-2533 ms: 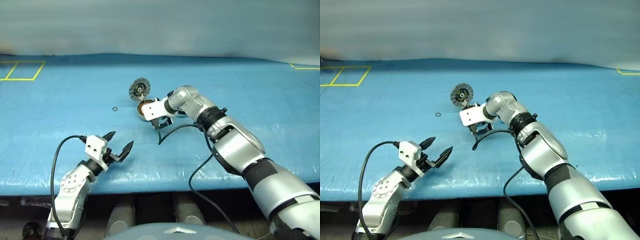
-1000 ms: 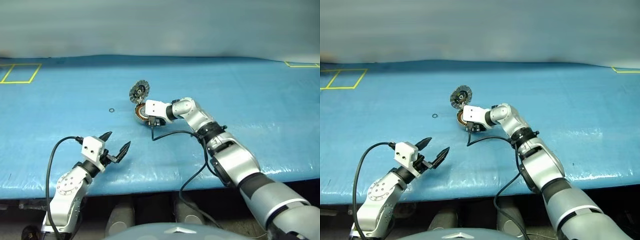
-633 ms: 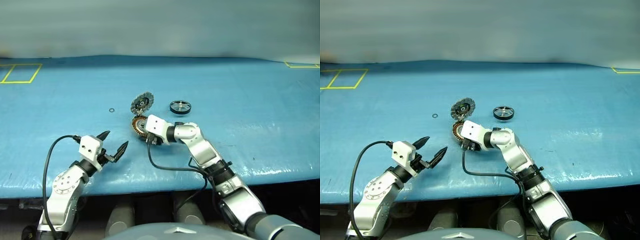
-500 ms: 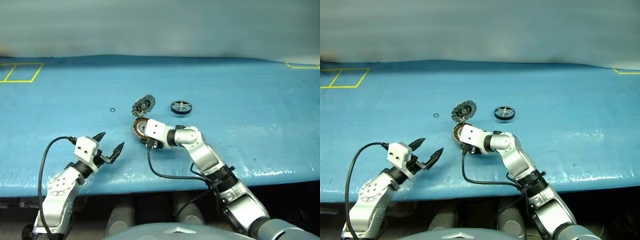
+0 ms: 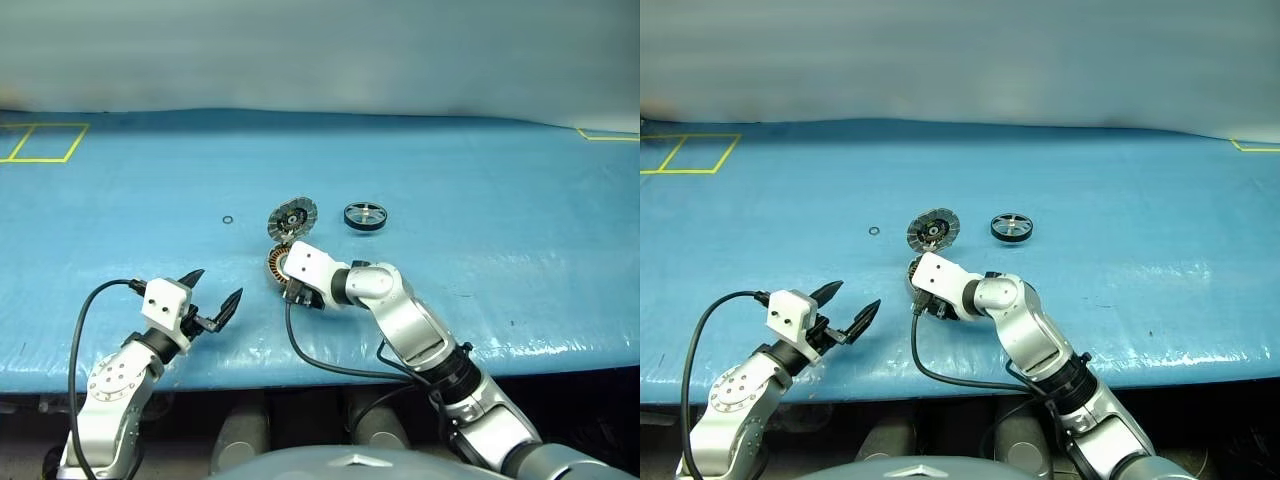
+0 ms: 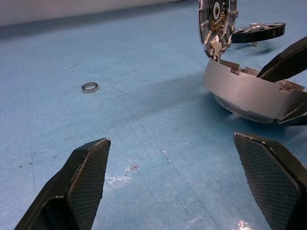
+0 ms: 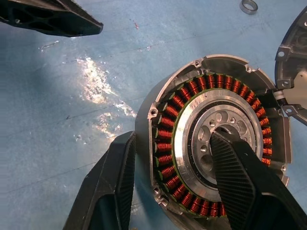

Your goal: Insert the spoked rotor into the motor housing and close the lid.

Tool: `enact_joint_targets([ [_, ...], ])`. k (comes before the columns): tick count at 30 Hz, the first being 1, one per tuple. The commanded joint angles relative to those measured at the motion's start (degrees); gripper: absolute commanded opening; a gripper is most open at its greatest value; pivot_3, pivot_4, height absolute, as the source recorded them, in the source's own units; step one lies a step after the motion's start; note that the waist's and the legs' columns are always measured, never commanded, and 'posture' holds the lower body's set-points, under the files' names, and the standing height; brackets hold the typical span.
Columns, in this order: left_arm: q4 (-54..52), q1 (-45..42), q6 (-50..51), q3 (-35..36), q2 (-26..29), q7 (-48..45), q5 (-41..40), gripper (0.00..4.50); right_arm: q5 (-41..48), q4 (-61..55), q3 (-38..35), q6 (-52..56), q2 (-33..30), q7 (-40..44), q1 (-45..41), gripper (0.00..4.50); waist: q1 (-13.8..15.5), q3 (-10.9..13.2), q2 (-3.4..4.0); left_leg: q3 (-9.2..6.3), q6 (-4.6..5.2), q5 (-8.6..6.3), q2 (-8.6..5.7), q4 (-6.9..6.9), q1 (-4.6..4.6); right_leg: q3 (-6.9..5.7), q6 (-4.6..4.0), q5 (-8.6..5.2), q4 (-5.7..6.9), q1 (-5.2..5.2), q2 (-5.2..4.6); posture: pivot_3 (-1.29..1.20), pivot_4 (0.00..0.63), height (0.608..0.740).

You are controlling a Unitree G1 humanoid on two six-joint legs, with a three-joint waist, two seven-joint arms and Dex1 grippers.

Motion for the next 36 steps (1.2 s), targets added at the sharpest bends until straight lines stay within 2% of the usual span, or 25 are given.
enact_joint_targets([
  [1,-3.01,-0.02,0.15,0.59,0.1,0.35,-0.16,4.5,2.49,-1.37,2.03,3.23,-0.17,0.35,1.15,2.04,-0.08,0.0,-0.01,0.01,0.0,0.0,0.02,0.0,0.0,0.0,0.0,0.0,0.0,-0.01,0.0,0.0,0.15,0.74],
  [12,-3.18,-0.41,0.81,0.13,-0.13,0.7,-0.01,4.5,7.22,-1.69,1.33,8.0,1.64,-3.07,1.55,2.04,-0.2,-0.09,-0.18,0.0,-0.1,-0.06,0.18,-0.03,0.0,-0.13,-0.08,-0.05,0.0,-0.05,0.07,0.0,0.15,0.74],
  [13,-3.18,-0.44,0.81,0.14,-0.16,0.8,0.03,4.5,7.53,-1.85,1.48,8.06,1.54,-3.24,1.51,2.76,-0.19,-0.09,-0.19,0.0,-0.11,-0.07,0.21,-0.03,0.0,-0.15,-0.1,-0.06,0.0,-0.05,0.09,0.0,0.15,0.74],
  [14,-3.19,-0.45,0.83,0.18,-0.14,0.86,0.02,4.5,7.94,-2.04,1.6,8.08,1.47,-3.38,1.42,2.95,-0.16,-0.08,-0.18,-0.01,-0.12,-0.08,0.25,-0.03,0.0,-0.18,-0.12,-0.08,0.0,-0.06,0.11,0.0,0.15,0.74],
  [18,-3.11,-0.53,0.84,0.28,-0.07,0.93,0.01,4.5,12.42,-4.77,-1.37,9.93,3.5,-4.07,1.14,4.27,-0.07,-0.06,-0.18,-0.04,-0.15,-0.1,0.28,-0.08,-0.06,-0.23,-0.18,-0.11,-0.01,-0.09,0.12,0.0,0.15,0.74],
  [19,-3.07,-0.58,0.88,0.31,-0.03,0.89,-0.02,4.5,13.71,-5.55,-2.55,10.71,4.23,-4.3,0.98,4.48,-0.07,-0.05,-0.19,-0.03,-0.16,-0.1,0.28,-0.07,-0.08,-0.23,-0.18,-0.11,-0.02,-0.1,0.12,0.0,0.15,0.74],
  [27,-1.97,-2.65,0.91,-0.18,0.35,-0.13,-0.16,4.5,22.5,-11.72,-10.92,16.48,7.34,-7.26,-0.81,4.48,-0.02,0.07,-0.21,-0.07,-0.19,-0.12,0.36,-0.07,-0.2,-0.28,-0.19,-0.12,-0.04,-0.2,0.2,0.0,0.15,0.74],
  [30,-1.24,-4.25,1.0,-0.19,0.38,-0.87,-0.6,4.5,23.08,-12.23,-12.23,13.97,5.6,-8.86,-0.67,4.48,0.06,0.07,-0.21,-0.08,-0.2,-0.12,0.36,-0.07,-0.2,-0.3,-0.2,-0.12,-0.06,-0.19,0.2,0.0,0.15,0.74],
  [36,0.85,-7.88,2.49,0.77,1.62,-3.37,-2.13,4.5,24.41,-11.8,-16.03,2.45,-1.18,-7.96,4.15,4.48,0.16,0.1,-0.21,-0.07,-0.24,-0.16,0.35,-0.08,-0.24,-0.3,-0.2,-0.12,-0.11,-0.19,0.2,0.0,0.15,0.74],
])
